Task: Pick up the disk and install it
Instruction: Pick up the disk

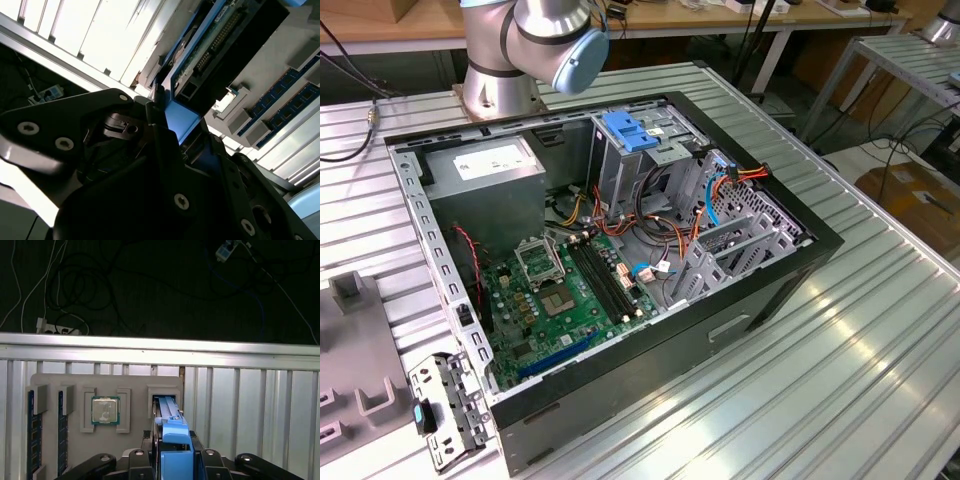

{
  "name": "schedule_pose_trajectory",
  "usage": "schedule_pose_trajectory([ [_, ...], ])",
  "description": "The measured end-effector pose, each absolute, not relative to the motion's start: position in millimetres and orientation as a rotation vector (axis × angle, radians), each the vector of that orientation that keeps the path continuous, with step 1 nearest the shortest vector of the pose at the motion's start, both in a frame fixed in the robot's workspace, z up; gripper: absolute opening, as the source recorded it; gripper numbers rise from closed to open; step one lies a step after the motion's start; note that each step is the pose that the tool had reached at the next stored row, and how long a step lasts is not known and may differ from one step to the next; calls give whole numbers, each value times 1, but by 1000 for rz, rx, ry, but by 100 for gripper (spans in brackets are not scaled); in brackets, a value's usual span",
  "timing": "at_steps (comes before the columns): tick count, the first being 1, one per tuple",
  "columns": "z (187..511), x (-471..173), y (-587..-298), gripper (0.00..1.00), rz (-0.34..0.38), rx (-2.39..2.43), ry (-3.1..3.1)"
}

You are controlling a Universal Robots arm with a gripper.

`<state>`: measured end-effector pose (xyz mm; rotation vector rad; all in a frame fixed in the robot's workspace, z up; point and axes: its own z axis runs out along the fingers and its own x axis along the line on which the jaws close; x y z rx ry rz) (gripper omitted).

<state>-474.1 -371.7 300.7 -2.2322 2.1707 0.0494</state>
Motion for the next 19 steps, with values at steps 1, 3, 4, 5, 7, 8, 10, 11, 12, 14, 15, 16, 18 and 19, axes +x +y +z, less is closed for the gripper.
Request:
schedule_pose_trajectory([
  [1, 301, -474, -372, 37, 49, -2232, 2171],
  [3, 301, -474, -372, 37, 49, -2230, 2173],
  [4, 301, -474, -372, 37, 49, -2230, 2173],
  [5, 301, -474, -372, 37, 49, -2230, 2173],
  [7, 301, -474, -372, 37, 49, -2228, 2175],
  [8, 301, -474, -372, 37, 49, -2228, 2175],
  [10, 301, -474, -372, 37, 49, -2227, 2176],
  [11, 301, -474, -372, 37, 49, -2226, 2177],
  [12, 301, -474, -372, 37, 49, -2226, 2177],
  [14, 301, -474, -372, 37, 49, -2225, 2178],
  [15, 301, -474, -372, 37, 49, -2225, 2178],
  [16, 301, -474, -372, 37, 49, -2224, 2179],
  [18, 301, -474, -372, 37, 49, -2224, 2179],
  [19, 302, -474, -372, 37, 49, -2224, 2179],
])
